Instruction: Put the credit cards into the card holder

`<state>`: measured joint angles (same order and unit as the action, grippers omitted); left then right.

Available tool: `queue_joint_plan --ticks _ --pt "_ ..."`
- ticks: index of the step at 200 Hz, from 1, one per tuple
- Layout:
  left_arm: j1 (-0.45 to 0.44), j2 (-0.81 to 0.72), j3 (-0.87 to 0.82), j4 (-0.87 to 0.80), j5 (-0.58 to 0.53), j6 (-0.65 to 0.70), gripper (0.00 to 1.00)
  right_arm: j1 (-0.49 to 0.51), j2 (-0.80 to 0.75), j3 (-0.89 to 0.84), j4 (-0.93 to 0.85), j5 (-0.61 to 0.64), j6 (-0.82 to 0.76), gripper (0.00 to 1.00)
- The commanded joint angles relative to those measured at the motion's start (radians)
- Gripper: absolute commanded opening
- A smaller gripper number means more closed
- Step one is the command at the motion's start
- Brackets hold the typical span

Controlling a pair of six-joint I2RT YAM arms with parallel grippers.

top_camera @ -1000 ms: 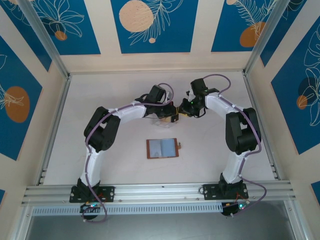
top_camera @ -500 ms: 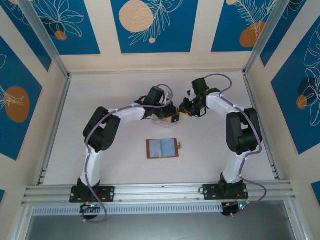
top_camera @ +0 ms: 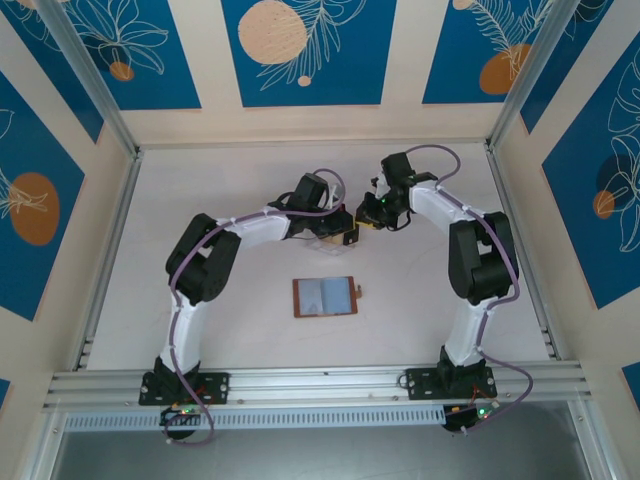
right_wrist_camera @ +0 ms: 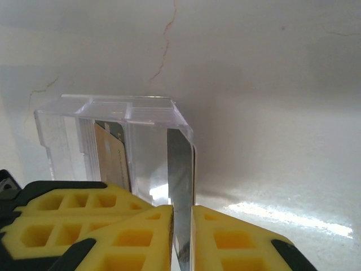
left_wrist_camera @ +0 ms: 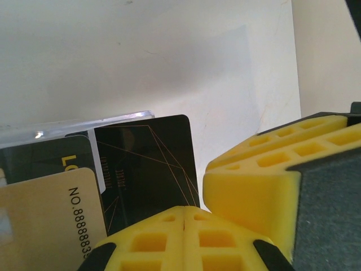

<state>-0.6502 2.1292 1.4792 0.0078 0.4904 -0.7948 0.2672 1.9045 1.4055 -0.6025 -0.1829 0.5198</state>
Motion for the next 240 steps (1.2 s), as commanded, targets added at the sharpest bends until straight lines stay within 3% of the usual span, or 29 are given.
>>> queue_joint_plan --ticks 1,62,132,240 --pt "0.008 -0.004 -0.036 -0.077 0.000 0.014 0.00 0.008 0.019 0.027 -0.049 0.006 -0.020 0.18" --pt "0.008 -0.006 -0.033 -0.083 -0.002 0.017 0.00 0.017 0.040 0.041 -0.051 0.008 -0.026 0.17" --pt "0.010 -0.008 -0.037 -0.084 -0.004 0.021 0.00 0.018 0.031 0.036 -0.041 -0.016 -0.036 0.00" --pt "0.012 -0.018 -0.048 -0.108 -0.025 0.038 0.00 -0.003 -0.070 -0.033 0.001 -0.071 -0.043 0.00"
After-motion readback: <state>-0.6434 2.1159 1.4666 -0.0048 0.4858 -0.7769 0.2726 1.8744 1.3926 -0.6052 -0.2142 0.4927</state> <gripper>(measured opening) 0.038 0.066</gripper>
